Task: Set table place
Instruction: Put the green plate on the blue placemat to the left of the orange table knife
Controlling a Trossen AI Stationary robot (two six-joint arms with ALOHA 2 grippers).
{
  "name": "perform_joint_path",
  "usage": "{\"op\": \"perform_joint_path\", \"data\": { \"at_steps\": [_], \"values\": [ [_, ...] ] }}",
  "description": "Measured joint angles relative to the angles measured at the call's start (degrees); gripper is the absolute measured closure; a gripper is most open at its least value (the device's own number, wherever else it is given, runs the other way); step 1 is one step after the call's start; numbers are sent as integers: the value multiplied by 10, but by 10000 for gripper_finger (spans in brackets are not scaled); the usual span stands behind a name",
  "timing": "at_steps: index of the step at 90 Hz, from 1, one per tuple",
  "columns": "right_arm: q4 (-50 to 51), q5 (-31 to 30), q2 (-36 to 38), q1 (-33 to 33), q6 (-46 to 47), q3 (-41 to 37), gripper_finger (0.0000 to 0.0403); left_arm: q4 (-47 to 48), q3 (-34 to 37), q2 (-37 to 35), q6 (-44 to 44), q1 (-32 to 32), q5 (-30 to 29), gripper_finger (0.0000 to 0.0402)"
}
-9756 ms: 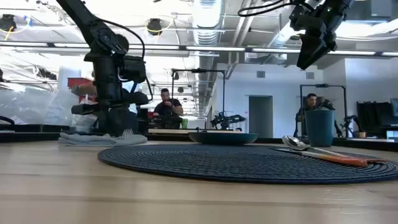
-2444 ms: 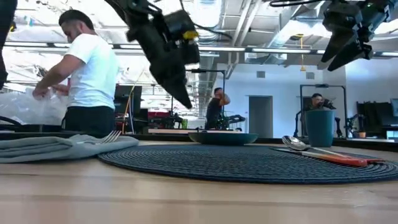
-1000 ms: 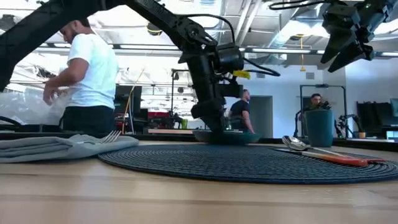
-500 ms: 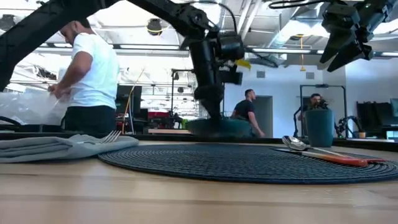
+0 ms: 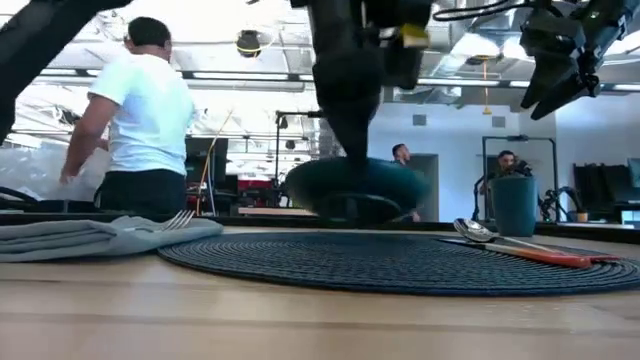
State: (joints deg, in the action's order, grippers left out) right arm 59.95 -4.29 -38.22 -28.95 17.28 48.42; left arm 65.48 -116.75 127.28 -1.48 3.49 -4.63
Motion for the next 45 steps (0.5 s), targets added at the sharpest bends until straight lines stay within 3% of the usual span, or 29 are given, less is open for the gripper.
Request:
{"op": "perform_joint_path", "data": {
  "at_steps": [28,45],
  "values": [
    [3,29,4,-20,-28,0,194,-41,0,1,120,72,7,401],
    [6,43,4,-20,-28,0,194,-78,46,2,167,107,32,401]
  ]
}}
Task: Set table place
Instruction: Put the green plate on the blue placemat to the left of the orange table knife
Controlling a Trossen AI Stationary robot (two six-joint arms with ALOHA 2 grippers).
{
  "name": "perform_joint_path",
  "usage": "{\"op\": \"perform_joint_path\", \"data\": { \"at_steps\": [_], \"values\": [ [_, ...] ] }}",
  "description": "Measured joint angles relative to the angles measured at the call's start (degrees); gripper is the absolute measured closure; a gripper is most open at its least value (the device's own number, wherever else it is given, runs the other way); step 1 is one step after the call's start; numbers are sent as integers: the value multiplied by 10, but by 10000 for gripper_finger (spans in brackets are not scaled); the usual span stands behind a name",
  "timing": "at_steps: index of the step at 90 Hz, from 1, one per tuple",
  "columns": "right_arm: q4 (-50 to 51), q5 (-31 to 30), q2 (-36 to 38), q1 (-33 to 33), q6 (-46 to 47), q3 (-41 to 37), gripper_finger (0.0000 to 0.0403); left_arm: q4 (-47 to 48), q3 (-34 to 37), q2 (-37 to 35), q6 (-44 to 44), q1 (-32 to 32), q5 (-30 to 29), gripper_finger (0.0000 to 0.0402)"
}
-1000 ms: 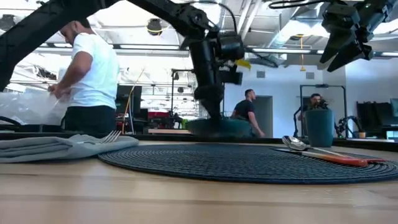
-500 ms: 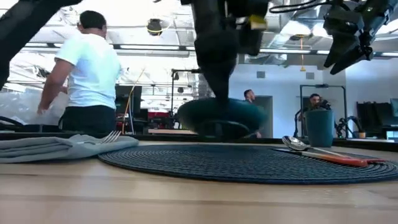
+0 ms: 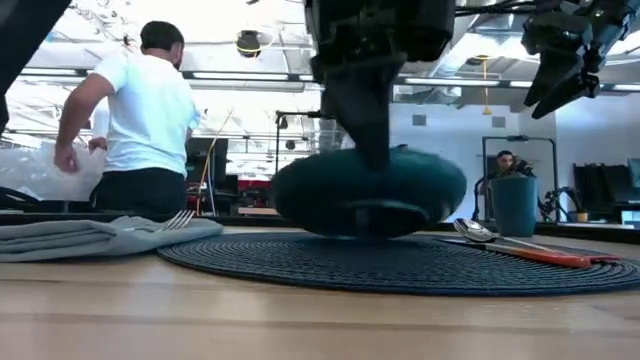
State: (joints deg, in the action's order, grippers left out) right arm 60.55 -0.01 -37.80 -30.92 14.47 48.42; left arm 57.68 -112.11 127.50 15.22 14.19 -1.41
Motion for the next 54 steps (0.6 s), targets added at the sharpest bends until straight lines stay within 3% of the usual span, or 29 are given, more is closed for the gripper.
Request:
{"op": "perform_joint_path", "data": {
  "at_steps": [31,54],
  "values": [
    [-1,1,0,0,-2,0,194,-52,54,0,31,18,11,401],
    [-1,1,0,0,-11,0,194,-54,55,1,38,9,12,386]
  ]
}}
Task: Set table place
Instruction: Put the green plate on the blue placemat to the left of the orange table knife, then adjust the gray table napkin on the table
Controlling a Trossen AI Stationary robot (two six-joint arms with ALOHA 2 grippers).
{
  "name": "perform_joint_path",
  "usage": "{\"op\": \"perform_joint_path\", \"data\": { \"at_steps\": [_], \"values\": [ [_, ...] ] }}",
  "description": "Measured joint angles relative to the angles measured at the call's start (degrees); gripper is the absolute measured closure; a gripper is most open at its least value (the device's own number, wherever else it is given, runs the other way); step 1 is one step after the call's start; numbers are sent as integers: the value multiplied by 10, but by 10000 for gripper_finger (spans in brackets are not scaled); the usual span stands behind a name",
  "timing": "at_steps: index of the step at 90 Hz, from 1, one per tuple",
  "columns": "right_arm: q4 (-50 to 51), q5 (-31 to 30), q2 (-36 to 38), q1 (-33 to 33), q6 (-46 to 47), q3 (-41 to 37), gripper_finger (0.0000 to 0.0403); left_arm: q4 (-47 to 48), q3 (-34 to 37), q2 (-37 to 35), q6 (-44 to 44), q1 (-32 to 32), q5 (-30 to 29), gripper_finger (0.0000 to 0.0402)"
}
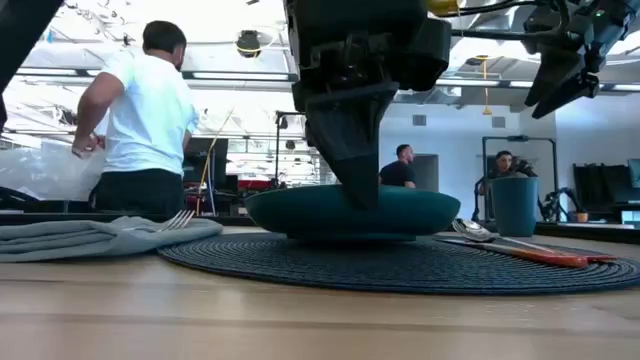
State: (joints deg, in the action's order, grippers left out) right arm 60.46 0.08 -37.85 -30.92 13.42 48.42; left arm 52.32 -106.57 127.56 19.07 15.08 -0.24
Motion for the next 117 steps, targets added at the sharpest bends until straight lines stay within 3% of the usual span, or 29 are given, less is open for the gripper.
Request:
{"op": "perform_joint_path", "data": {
  "at_steps": [45,71,84,100,117],
  "values": [
    [6,1,0,0,-13,0,194,23,-10,-7,33,-1,6,300],
    [15,10,1,0,-15,0,194,67,-6,-135,108,-3,-169,325],
    [7,22,1,0,-15,0,194,76,81,-192,151,-18,-193,349],
    [2,28,1,0,-15,0,194,10,260,-256,217,-44,-148,375],
    [6,29,1,0,-15,0,194,-23,389,-347,302,-48,-139,399]
  ]
}}
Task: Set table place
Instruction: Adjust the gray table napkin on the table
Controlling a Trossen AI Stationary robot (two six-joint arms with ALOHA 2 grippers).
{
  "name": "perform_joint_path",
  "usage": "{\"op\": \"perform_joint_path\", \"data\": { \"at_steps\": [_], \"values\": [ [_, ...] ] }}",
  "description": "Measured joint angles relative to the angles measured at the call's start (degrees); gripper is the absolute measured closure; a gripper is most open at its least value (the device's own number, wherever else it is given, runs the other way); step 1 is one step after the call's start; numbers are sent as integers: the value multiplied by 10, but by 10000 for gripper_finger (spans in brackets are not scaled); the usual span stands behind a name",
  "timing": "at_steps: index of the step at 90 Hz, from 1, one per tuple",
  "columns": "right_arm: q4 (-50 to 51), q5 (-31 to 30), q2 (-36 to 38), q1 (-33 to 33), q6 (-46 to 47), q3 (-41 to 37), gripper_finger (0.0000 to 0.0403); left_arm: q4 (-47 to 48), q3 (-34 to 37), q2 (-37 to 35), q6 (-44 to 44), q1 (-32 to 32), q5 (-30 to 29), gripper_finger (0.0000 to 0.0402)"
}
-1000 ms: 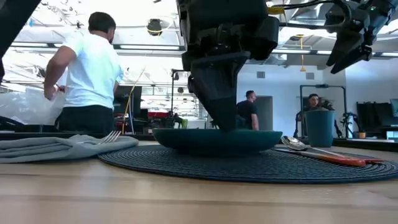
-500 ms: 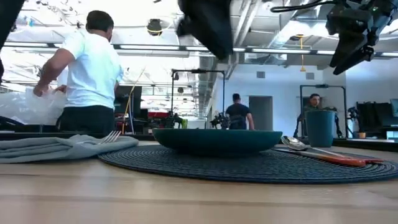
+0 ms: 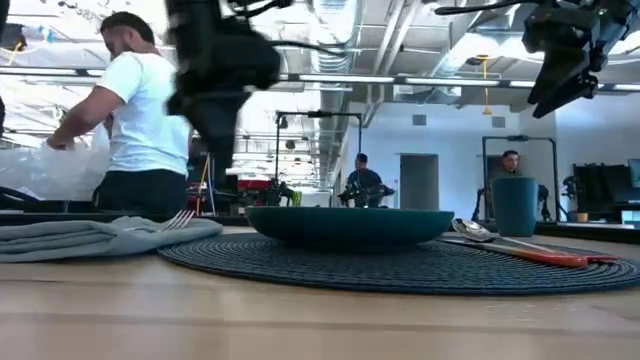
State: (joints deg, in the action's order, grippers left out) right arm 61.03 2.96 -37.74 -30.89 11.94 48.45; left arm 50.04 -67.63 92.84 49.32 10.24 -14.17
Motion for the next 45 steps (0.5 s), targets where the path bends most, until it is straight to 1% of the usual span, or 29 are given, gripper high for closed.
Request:
{"op": "perform_joint_path", "data": {
  "at_steps": [13,22,27,36,45],
  "values": [
    [-1,0,0,0,0,0,194,-14,87,-93,80,0,-3,401],
    [-5,0,0,0,0,0,194,-18,134,-153,138,-3,-19,401],
    [-5,0,0,0,0,0,194,-22,155,-181,159,-5,-17,401],
    [-5,0,0,0,1,0,194,-25,191,-205,190,-6,5,401],
    [-5,0,0,0,2,0,194,-62,216,-211,201,-6,38,401]
  ]
}}
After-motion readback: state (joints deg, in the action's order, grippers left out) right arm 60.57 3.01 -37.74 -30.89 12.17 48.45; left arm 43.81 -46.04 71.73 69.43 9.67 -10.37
